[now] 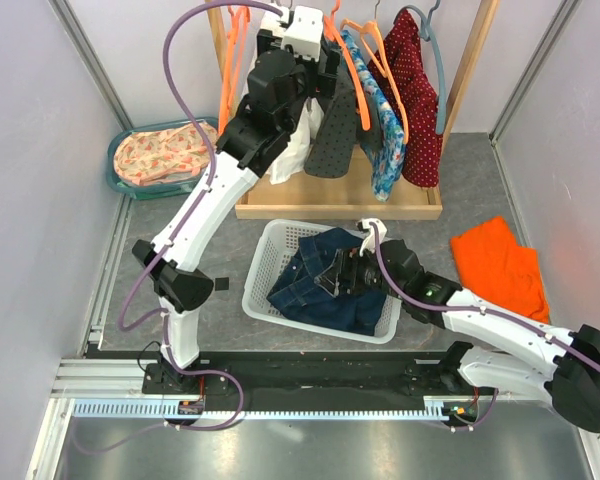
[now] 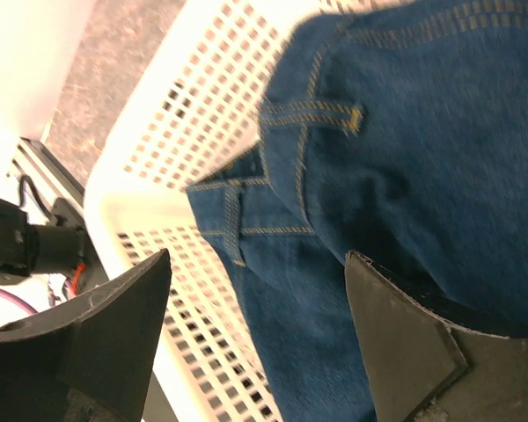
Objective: Remove the skirt from the hanger
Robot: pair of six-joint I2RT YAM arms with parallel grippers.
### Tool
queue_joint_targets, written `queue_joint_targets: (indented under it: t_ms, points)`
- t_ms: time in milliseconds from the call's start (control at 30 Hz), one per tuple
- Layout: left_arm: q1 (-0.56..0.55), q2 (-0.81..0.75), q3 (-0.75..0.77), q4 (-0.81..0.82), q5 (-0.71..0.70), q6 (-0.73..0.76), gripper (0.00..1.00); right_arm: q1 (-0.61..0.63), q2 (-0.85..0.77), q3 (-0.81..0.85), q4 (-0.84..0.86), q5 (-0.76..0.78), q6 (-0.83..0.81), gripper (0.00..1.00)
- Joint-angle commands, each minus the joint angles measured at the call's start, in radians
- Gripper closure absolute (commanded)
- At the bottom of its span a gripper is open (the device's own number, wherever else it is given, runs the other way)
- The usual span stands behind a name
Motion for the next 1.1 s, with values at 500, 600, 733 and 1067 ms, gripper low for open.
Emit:
queue_joint_targets:
  t_ms: [500,600,733,1067]
  points:
    - [0.109,0.008,0.016,0.098,-0.061,-0.025,0.52,0.004,0.028,0.004,-0.076,0.05,-0.016,0.23]
    - [0.121,0.002,0.024,0.088,-0.047,-0.042,0.52,0.004,0.042,0.021,-0.069,0.042,-0.024,0.24]
    - [0.12,0.001,0.102,0.031,-0.012,-0.111,0.42,0.004,0.071,0.035,-0.057,0.01,-0.027,0.22]
    - [0.057,0.03,0.197,-0.044,0.067,-0.209,0.21,0.004,0.074,0.024,-0.008,-0.01,-0.025,0.15]
